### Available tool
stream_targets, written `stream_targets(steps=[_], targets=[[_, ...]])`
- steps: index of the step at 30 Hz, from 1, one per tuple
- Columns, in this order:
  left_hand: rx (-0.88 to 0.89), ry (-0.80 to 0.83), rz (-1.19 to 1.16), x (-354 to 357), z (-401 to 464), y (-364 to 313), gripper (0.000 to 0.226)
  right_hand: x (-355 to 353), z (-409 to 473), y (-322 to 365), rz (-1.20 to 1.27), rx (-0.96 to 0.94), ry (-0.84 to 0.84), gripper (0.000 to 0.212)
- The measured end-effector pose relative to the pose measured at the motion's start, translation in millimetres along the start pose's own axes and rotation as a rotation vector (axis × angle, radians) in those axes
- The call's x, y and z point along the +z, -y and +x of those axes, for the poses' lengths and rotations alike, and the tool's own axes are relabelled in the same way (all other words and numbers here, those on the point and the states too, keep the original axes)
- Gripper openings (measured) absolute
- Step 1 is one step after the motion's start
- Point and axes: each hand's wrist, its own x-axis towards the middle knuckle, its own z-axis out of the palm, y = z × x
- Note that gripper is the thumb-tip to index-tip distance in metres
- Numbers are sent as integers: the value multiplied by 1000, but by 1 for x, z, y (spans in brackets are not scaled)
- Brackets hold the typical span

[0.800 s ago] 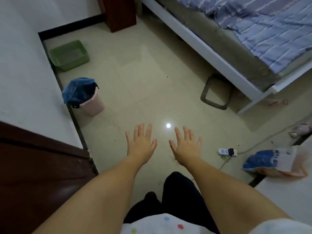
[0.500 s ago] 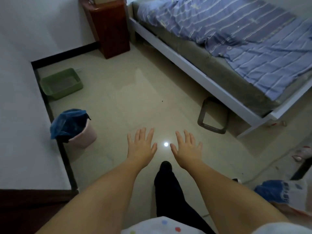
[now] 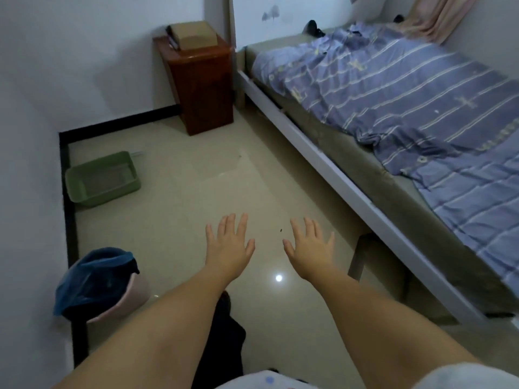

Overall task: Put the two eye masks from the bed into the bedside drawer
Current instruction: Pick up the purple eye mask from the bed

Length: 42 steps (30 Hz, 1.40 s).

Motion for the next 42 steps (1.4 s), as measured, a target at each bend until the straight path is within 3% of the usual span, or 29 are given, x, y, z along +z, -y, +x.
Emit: stream_targets(steps=[13, 21, 27, 34, 42], targets=[[131, -77, 102, -93, 377, 93, 64, -106, 341, 94, 86, 121, -86, 57], [315, -60, 158, -93, 603, 56, 65, -156, 554, 63, 91, 209, -139, 57], [240, -131, 114, -117, 780, 26, 65, -227, 721, 33, 102, 213, -155, 57], [205, -53, 75, -132, 946, 9, 64, -280, 881, 11, 110, 191, -110, 56], [448, 53, 160, -128, 1163, -29, 63, -304, 1061, -36, 159, 381, -77, 58]])
